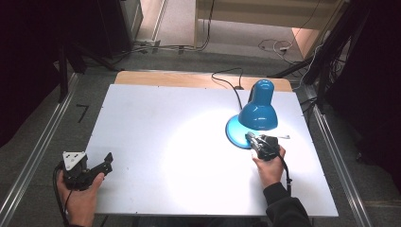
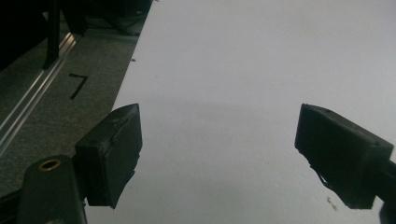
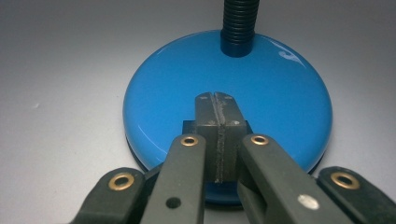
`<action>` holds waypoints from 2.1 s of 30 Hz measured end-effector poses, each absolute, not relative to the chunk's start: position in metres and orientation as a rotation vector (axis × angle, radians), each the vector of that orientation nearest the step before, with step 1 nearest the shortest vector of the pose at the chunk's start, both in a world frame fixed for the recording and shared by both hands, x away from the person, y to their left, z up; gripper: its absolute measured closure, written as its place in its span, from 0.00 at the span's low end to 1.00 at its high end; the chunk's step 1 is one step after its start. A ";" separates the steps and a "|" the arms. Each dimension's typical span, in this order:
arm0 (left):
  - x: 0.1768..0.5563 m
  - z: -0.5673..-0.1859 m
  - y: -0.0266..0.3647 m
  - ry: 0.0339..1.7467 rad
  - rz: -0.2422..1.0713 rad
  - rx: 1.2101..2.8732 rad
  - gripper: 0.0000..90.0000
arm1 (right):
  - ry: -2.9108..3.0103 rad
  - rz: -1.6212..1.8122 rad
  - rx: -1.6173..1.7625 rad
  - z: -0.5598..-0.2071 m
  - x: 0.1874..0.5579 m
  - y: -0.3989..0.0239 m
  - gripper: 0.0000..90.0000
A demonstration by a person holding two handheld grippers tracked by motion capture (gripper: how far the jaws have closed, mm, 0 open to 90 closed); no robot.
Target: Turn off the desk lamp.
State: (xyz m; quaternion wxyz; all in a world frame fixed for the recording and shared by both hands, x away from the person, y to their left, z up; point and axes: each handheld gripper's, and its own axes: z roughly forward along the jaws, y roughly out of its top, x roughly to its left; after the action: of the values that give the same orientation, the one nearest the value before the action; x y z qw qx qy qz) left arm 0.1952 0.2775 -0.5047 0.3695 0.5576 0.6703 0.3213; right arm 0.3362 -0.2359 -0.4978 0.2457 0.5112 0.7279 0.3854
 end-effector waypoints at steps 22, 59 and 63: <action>0.195 -0.504 0.277 1.714 0.820 1.428 0.18 | 1.989 1.059 1.369 -0.500 0.340 -0.236 0.98; 0.196 -0.505 0.279 1.717 0.817 1.425 0.18 | 1.947 1.182 1.409 -0.498 0.346 -0.241 0.86; 0.195 -0.505 0.278 1.716 0.819 1.432 0.18 | 1.938 1.191 1.428 -0.496 0.345 -0.245 0.79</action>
State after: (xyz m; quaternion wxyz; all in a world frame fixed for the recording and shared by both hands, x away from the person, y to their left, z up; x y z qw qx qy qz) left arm 0.1949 0.2785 -0.5047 0.3713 0.5586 0.6694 0.3193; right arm 0.3453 -0.2448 -0.4960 0.2259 0.5179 0.7029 0.4321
